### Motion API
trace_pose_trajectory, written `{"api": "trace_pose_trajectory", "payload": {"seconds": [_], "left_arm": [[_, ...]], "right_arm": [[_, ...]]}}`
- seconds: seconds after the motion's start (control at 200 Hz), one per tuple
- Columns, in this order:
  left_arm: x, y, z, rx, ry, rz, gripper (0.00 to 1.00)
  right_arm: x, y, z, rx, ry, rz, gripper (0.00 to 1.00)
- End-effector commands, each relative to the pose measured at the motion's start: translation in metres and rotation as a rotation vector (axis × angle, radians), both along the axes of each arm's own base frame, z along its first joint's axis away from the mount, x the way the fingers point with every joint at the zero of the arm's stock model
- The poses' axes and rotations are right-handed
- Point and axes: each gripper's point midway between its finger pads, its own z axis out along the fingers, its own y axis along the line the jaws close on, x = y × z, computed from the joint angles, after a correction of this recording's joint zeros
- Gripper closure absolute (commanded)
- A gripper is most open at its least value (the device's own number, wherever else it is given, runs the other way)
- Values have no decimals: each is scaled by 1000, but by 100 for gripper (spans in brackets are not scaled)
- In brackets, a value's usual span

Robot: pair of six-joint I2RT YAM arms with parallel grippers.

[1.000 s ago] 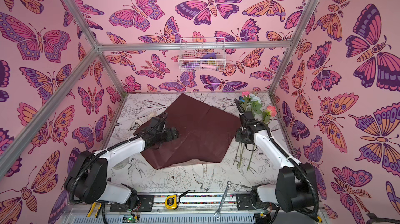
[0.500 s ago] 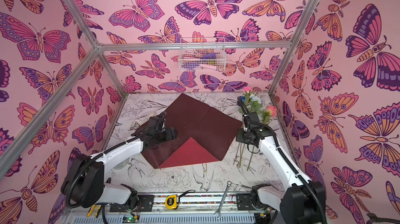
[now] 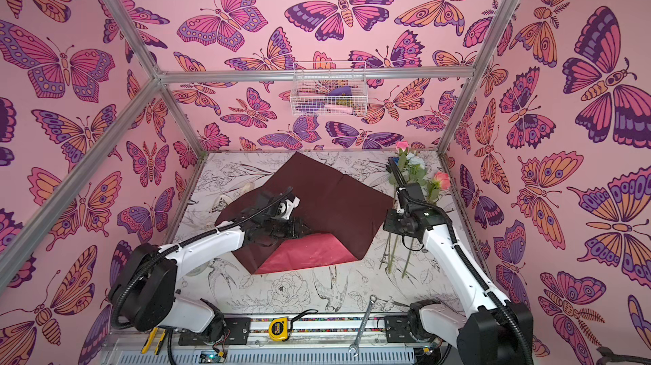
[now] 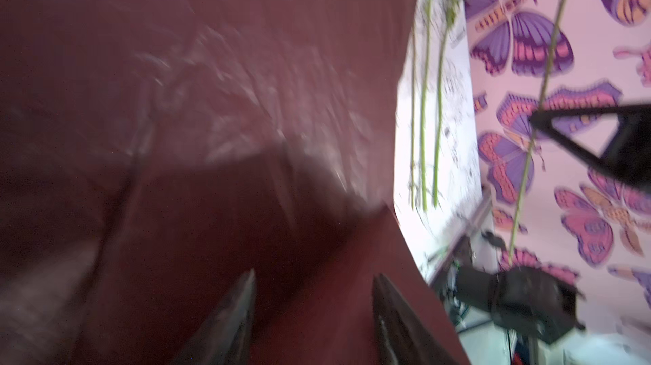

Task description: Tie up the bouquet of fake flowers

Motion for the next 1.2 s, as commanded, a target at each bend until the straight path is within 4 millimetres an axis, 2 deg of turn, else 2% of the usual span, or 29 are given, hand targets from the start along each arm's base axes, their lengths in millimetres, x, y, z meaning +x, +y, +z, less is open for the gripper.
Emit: {"api": "trace_pose_trajectory", "payload": {"seconds": [0.0, 0.22, 0.441, 0.456, 0.491, 0.756, 0.886, 0.986, 1.086, 1.192], "left_arm": [[-33, -5, 9, -84, 46, -98, 49], [-74, -9, 1, -121, 163, -142, 60], [-108, -9, -11, -117, 257, -167, 61], [-110, -8, -4, -131, 237, -172, 61], [-115, -8, -6, -126, 241, -174, 60], [-142, 9, -47, 16, 311, -154, 56], [-145, 28, -67, 147, 329, -106, 54], [-141, 35, -69, 206, 311, -90, 51], [-133, 38, -62, 236, 268, -75, 49], [-111, 44, -38, 286, 153, -21, 45]], "right_arm": [[5, 3, 11, 34, -33, -2, 100], [-1, 26, 13, 93, -52, 53, 100], [-3, 64, 13, 118, -67, 144, 100], [-3, 67, 13, 119, -64, 150, 100], [-3, 74, 11, 119, -57, 160, 100], [2, 128, 0, 159, -25, 231, 100], [7, 150, -12, 170, 4, 260, 100], [9, 166, -21, 174, 22, 273, 100], [9, 185, -27, 177, 30, 301, 100], [9, 206, -30, 177, 33, 343, 100]]}}
